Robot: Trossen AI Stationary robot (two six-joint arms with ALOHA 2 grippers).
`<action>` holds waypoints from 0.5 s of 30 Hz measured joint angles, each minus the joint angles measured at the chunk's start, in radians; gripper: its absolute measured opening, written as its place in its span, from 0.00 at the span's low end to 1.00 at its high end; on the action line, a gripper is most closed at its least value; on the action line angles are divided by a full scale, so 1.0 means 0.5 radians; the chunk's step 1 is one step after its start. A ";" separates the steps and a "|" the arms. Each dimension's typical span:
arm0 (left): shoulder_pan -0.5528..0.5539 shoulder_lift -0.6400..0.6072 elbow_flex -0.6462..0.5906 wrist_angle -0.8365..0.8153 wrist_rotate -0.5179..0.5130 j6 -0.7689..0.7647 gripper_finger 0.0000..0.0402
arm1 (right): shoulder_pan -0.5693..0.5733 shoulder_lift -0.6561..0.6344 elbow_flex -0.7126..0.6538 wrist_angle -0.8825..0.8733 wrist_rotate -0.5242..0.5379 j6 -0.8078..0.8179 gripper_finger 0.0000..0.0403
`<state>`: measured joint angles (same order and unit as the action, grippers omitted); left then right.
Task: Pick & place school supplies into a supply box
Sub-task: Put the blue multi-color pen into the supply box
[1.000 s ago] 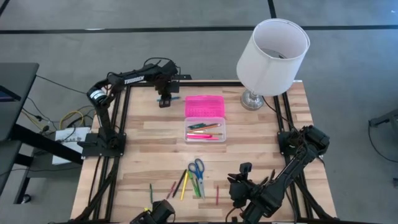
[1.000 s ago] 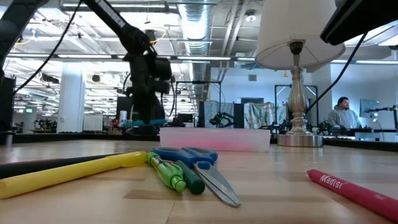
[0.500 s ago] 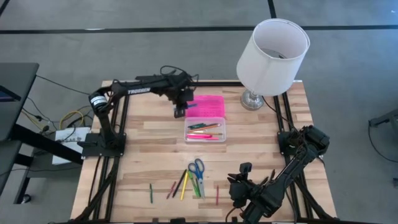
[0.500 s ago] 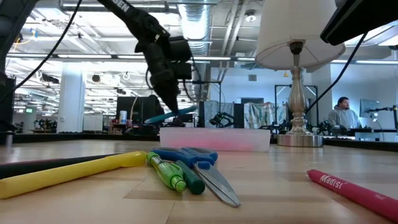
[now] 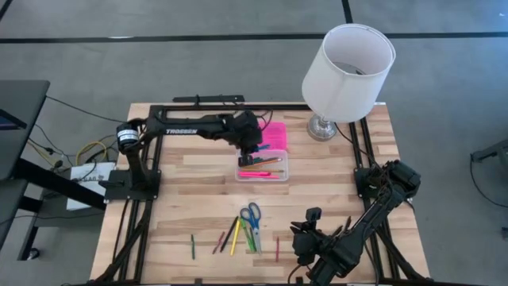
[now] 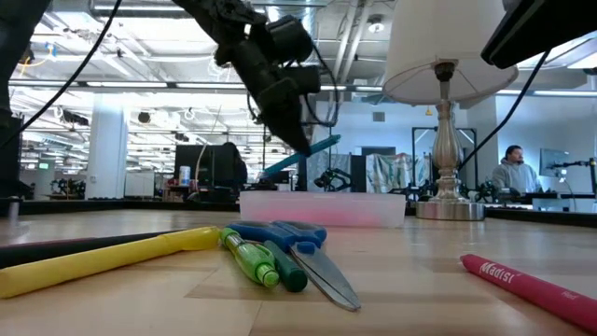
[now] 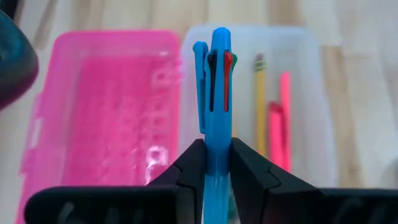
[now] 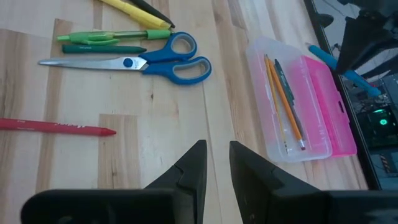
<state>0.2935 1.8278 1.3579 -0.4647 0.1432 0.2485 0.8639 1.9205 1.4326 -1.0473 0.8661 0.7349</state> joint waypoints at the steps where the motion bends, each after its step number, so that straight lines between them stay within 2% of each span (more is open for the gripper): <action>1: -0.023 0.000 0.000 0.013 0.000 -0.003 0.12 | 0.000 0.000 0.000 0.000 0.000 -0.001 0.16; 10: -0.151 -0.002 -0.007 0.143 -0.004 -0.135 0.12 | 0.001 0.000 0.000 0.001 -0.004 0.006 0.16; 15: -0.177 0.009 -0.009 0.158 -0.137 -0.167 0.12 | 0.021 0.000 0.000 0.000 -0.008 0.020 0.16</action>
<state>0.2051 1.8324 1.3532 -0.3855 0.0748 0.1648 0.8743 1.9205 1.4326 -1.0475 0.8620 0.7450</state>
